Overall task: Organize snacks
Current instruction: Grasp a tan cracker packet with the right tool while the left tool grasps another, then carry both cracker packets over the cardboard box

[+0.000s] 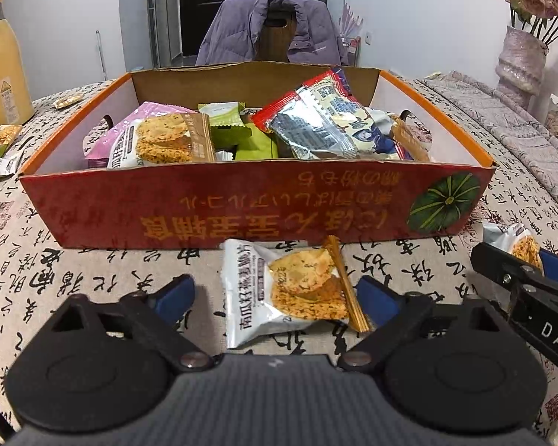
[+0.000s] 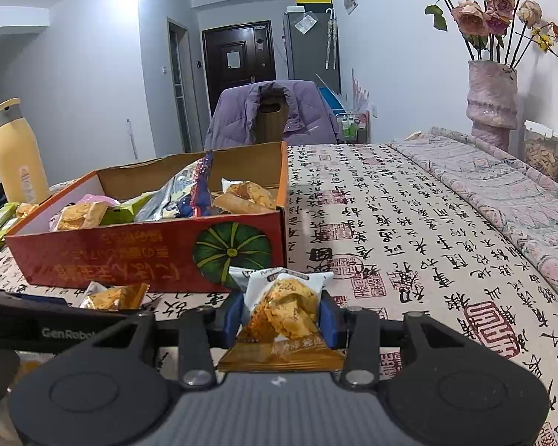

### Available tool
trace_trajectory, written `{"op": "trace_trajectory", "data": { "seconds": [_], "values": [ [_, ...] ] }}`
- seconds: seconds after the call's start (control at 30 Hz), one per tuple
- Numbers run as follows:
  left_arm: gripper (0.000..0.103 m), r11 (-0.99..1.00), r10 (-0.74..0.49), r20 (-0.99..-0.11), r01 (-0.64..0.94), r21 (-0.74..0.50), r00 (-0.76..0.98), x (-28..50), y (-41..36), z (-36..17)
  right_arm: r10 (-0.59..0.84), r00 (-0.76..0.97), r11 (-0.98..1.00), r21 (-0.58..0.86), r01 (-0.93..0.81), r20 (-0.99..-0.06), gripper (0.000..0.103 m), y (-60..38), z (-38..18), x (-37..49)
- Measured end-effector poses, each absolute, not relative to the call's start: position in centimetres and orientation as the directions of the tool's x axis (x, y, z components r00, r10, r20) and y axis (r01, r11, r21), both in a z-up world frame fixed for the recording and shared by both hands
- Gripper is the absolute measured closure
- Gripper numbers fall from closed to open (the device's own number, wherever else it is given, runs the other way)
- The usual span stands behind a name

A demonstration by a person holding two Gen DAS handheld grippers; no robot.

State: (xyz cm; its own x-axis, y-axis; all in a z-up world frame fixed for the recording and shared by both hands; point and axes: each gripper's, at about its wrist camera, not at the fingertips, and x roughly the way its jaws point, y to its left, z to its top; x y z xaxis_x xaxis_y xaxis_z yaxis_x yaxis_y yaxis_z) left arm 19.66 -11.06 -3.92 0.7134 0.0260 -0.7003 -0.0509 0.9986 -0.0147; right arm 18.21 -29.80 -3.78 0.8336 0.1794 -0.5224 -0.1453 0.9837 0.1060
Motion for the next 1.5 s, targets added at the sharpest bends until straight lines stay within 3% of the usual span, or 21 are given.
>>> {"op": "trace_trajectory", "data": {
  "seconds": [0.1, 0.2, 0.4, 1.5],
  "values": [
    [0.029, 0.999, 0.038, -0.688, -0.052, 0.0, 0.724, 19.5, -11.2, -3.9, 0.181, 0.834, 0.983, 0.103, -0.149, -0.521, 0.062, -29.8, -3.8, 18.2],
    [0.039, 0.999, 0.029, -0.68, -0.042, -0.002, 0.733, 19.3, -11.1, -3.8, 0.181, 0.834, 0.983, 0.103, -0.149, -0.521, 0.062, -29.7, -3.8, 18.2],
    [0.049, 0.999, 0.011, -0.669, -0.03, -0.017, 0.743, 18.4, -10.4, -3.6, 0.182, 0.838, 0.983, 0.1, -0.152, -0.514, 0.062, -29.7, -3.7, 18.1],
    [0.051, 0.999, 0.003, -0.481, -0.027, -0.043, 0.877, 11.6, -4.7, 0.9, 0.267, 0.857, 0.961, 0.059, -0.269, -0.441, 0.062, -24.8, -0.9, 14.3]
  ]
}}
